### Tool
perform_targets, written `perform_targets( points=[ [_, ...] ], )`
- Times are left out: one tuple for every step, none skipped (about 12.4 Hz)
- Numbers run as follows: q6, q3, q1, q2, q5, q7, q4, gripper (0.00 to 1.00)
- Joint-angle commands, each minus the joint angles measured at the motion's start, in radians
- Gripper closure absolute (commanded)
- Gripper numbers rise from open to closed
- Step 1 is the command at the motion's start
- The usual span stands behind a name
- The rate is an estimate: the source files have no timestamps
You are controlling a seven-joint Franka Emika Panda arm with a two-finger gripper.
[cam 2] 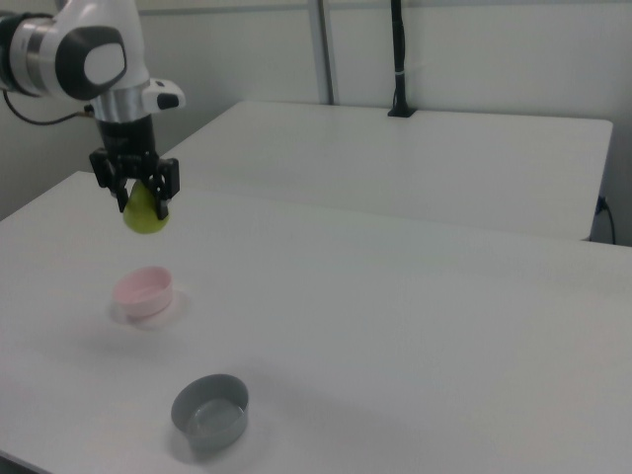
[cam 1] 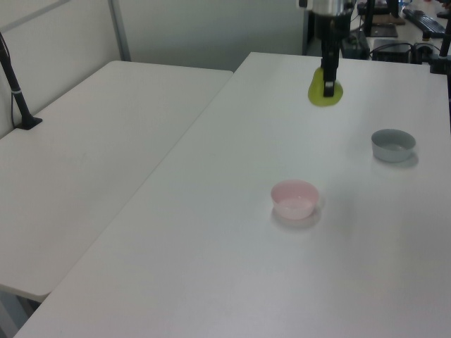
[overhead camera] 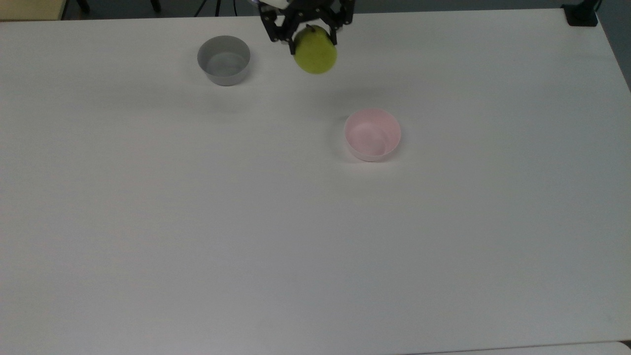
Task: Place the pear in the bowl
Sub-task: 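Carry the pear over the pink bowl and lower it inside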
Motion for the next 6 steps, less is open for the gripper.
perform_targets(
  points=[
    [0.154, 0.002, 0.045, -0.02, 0.019, 0.048, -0.136, 0.84],
    [0.222, 0.04, 0.045, -0.01, 0.019, 0.077, -0.172, 0.84],
    [0.293, 0.072, 0.045, 0.006, 0.017, 0.103, -0.207, 0.84],
    [0.345, 0.101, 0.045, 0.039, 0.016, 0.138, -0.212, 0.84],
    [0.382, 0.117, 0.045, 0.073, 0.008, 0.164, -0.212, 0.84],
    [0.416, 0.12, 0.046, 0.102, 0.006, 0.168, -0.212, 0.84]
  ],
)
